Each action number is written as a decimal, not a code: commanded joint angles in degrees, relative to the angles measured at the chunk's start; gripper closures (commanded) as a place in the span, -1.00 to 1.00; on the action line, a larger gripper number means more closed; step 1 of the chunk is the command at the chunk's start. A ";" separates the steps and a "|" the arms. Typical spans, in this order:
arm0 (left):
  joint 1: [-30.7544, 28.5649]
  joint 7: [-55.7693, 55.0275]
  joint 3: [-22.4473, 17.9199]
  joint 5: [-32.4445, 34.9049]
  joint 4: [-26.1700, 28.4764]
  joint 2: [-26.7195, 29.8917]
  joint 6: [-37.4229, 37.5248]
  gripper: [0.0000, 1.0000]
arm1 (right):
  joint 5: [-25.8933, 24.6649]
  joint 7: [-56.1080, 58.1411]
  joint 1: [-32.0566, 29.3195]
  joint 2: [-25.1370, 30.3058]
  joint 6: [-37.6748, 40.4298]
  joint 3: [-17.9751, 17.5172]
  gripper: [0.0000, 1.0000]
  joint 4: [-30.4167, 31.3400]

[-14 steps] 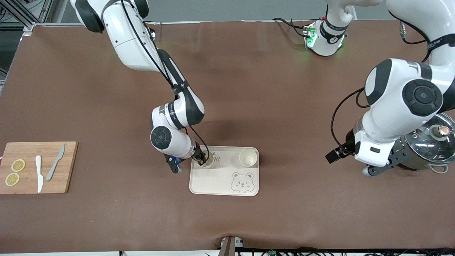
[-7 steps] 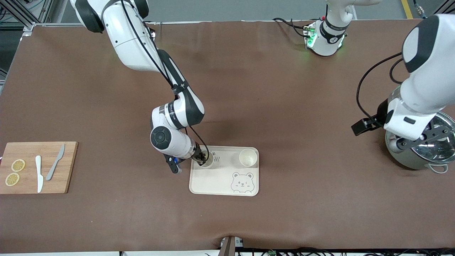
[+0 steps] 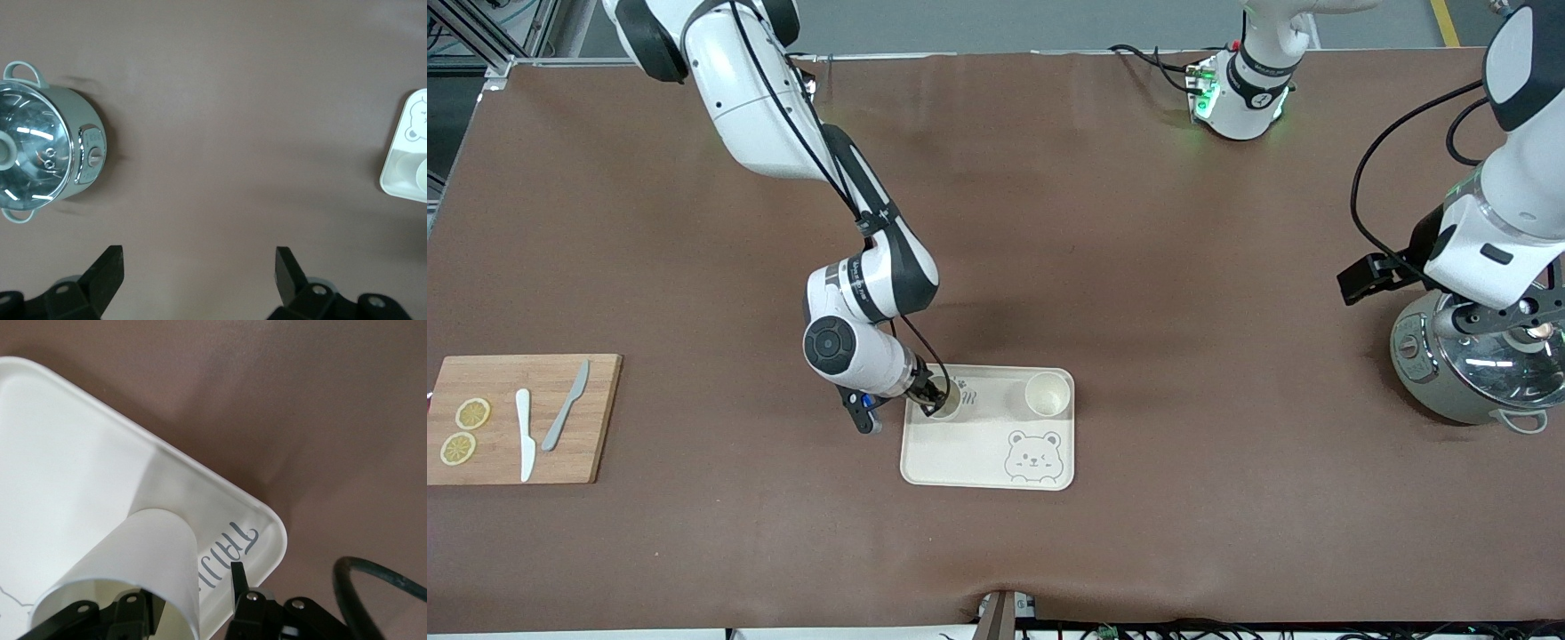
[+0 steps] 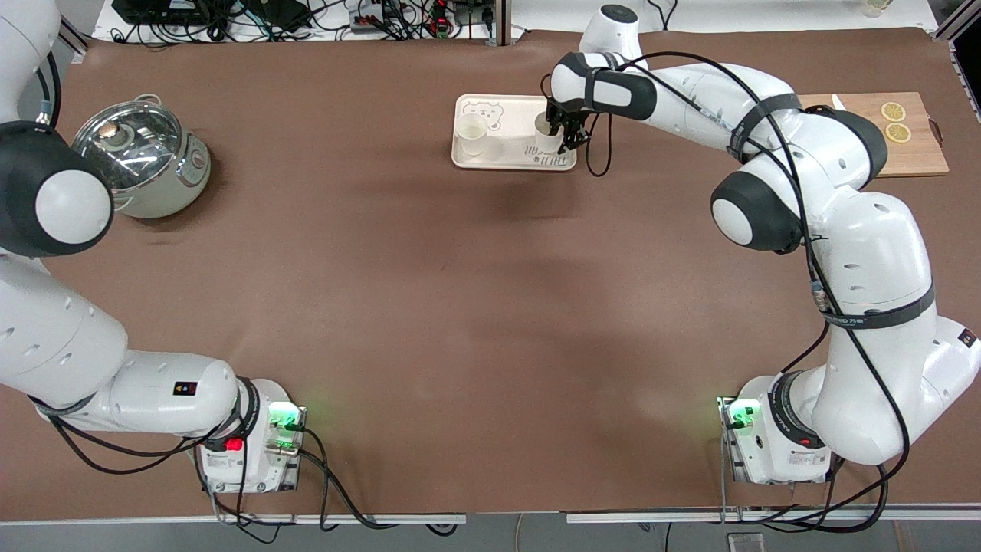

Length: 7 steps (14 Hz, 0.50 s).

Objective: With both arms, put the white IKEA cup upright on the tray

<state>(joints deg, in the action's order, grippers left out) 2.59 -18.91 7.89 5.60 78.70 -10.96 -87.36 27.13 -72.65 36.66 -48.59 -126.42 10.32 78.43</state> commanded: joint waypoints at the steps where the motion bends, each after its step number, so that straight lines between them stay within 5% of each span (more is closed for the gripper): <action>1: -0.91 3.34 0.11 1.08 1.72 2.35 1.31 -1.00 | 1.43 -0.65 -0.36 0.16 1.26 -0.21 -0.18 -1.70; 7: -1.01 4.15 0.28 0.46 2.69 1.39 -0.70 -1.00 | 1.35 -0.65 -0.36 1.31 4.23 -0.13 -0.26 -2.05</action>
<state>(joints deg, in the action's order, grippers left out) 1.73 -15.68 7.93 5.60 80.29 -10.08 -86.33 27.51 -72.73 36.67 -48.21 -125.12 10.33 76.90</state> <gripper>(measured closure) 0.000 0.366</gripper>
